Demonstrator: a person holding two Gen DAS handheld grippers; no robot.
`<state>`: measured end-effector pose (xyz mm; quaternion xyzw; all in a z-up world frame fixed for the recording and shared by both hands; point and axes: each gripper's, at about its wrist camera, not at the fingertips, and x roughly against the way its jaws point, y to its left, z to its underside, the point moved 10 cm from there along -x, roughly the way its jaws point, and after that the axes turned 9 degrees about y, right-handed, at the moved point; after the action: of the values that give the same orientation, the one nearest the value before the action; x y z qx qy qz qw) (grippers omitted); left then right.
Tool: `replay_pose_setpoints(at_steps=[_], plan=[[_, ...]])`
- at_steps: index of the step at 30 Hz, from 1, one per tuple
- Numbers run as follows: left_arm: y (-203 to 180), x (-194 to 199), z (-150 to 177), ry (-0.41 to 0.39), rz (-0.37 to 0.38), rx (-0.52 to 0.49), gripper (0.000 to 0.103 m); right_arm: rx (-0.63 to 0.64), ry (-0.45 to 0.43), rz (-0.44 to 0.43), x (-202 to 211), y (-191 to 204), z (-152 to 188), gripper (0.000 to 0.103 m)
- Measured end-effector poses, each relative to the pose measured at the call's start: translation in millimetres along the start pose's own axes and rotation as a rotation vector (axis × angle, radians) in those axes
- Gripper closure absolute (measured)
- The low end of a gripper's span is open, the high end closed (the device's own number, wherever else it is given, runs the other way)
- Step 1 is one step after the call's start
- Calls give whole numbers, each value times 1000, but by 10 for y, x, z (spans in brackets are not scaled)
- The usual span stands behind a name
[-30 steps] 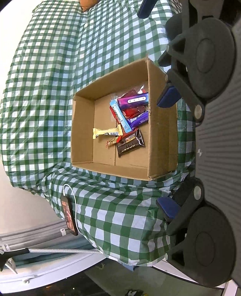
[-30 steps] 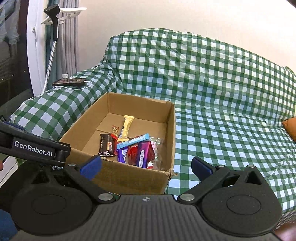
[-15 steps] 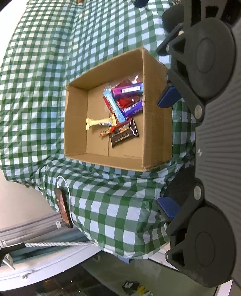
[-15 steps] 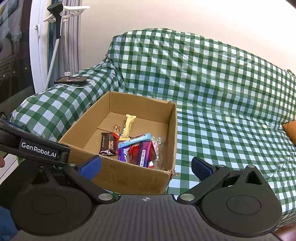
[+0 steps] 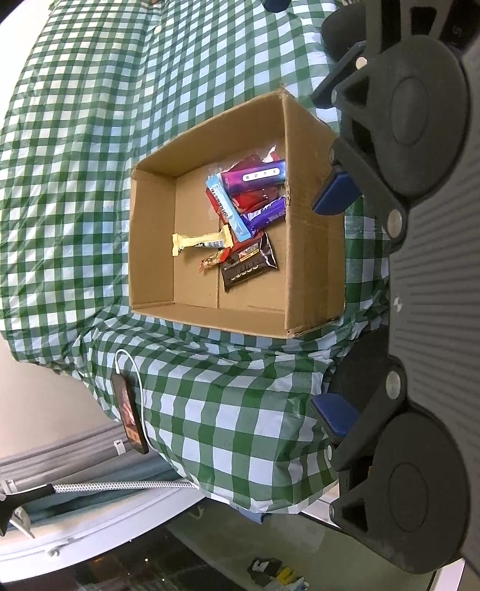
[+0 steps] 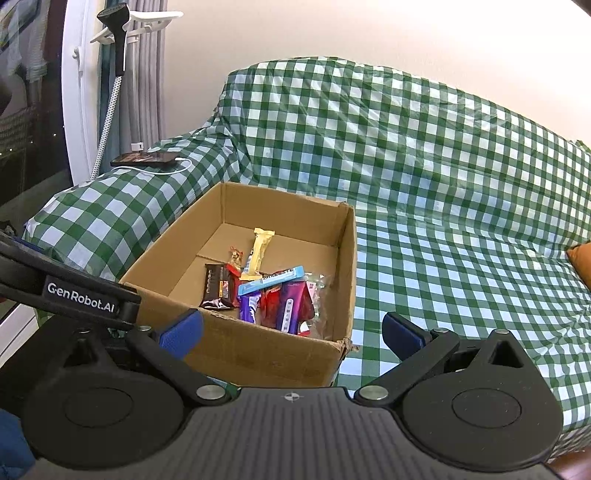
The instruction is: Organize snacks
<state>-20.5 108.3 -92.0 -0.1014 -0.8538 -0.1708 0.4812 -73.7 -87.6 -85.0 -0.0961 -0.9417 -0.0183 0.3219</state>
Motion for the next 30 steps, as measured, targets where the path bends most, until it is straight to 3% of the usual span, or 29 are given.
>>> replay_pose_setpoints(at_steps=[30], plan=[[-6,-19,31,8,3,0,0,0,0,-2,0,-14,2,0]])
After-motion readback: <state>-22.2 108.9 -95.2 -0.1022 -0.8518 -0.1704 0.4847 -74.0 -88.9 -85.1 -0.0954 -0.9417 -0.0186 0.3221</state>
